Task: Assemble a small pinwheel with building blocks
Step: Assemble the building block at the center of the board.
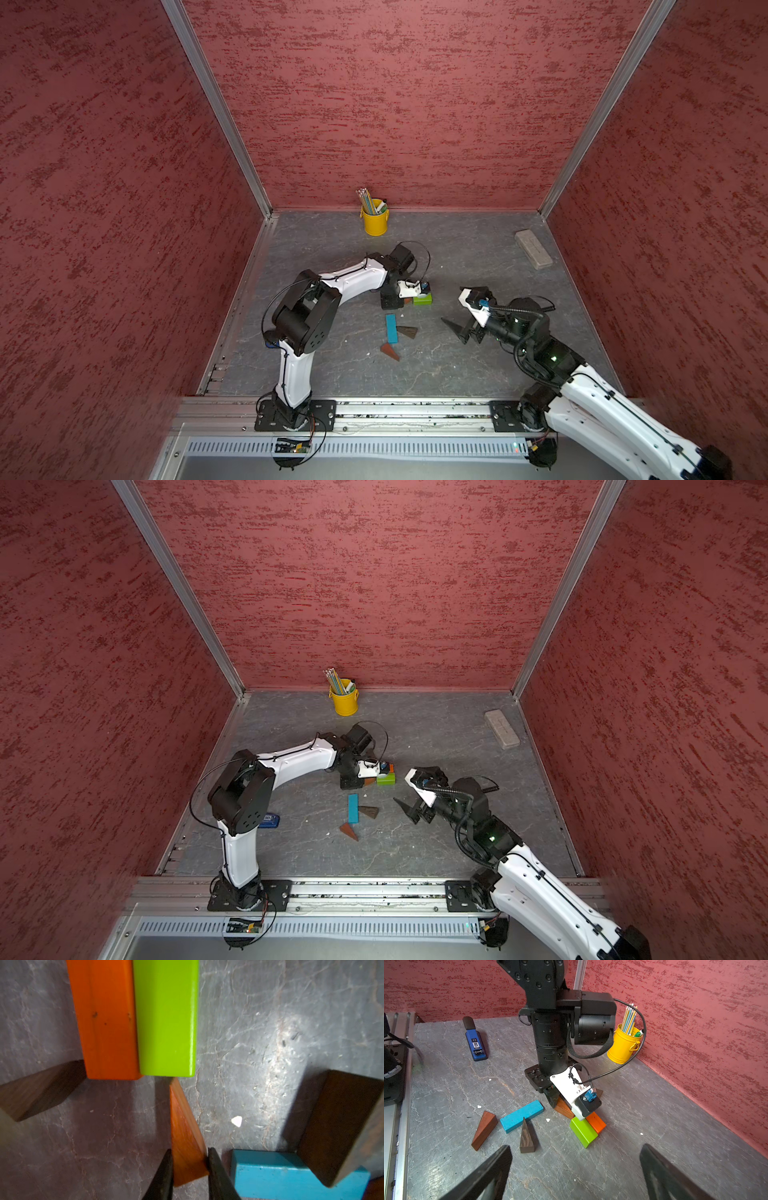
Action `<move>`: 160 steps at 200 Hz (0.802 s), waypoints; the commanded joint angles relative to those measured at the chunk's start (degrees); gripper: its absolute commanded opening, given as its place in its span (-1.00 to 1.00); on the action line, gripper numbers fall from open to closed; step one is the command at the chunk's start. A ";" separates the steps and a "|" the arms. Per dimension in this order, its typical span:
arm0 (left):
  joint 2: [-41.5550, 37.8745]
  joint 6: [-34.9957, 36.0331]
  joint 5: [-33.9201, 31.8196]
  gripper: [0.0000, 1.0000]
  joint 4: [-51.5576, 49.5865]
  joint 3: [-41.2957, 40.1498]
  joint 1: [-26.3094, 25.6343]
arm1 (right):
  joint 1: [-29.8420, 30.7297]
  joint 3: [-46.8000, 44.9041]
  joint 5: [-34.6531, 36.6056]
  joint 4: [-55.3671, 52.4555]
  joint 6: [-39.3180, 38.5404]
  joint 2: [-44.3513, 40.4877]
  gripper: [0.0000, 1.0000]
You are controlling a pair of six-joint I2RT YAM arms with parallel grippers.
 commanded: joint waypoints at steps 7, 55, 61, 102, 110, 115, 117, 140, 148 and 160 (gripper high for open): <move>-0.27 -0.97 2.09 -0.62 -1.64 -0.25 0.56 | -0.32 0.98 -1.32 -0.01 0.17 -0.07 0.97; 0.26 -1.13 4.01 -0.60 -2.05 1.27 0.65 | -0.32 1.04 -1.35 -0.14 0.26 -0.07 0.97; 0.22 -1.20 4.24 -0.59 -2.20 1.39 0.65 | -0.29 0.98 -1.35 -0.10 0.26 -0.14 0.97; 0.18 -1.31 4.46 -0.60 -2.33 1.28 0.73 | -0.29 0.97 -1.46 0.08 0.18 0.10 0.97; 0.36 -1.40 4.20 -0.58 -2.41 1.37 0.82 | -0.36 1.04 -1.54 0.08 0.17 0.09 0.97; 0.43 -1.48 4.22 -0.55 -2.42 1.27 0.82 | -0.30 1.01 -1.55 0.08 0.17 0.09 0.97; 0.40 -1.49 4.18 -0.54 -2.36 1.25 0.82 | -0.34 1.01 -1.54 0.06 0.17 0.10 0.97; -0.11 -1.58 4.08 -0.36 -0.86 0.44 0.82 | -0.33 0.96 -1.61 0.08 0.17 0.07 0.97; -0.30 -1.58 4.06 -0.31 -0.20 0.21 0.82 | -0.31 0.93 -1.58 0.14 0.17 0.19 0.97; -0.29 -1.58 4.13 -0.24 0.27 0.20 0.82 | -0.31 0.98 -1.65 0.17 0.22 0.25 0.97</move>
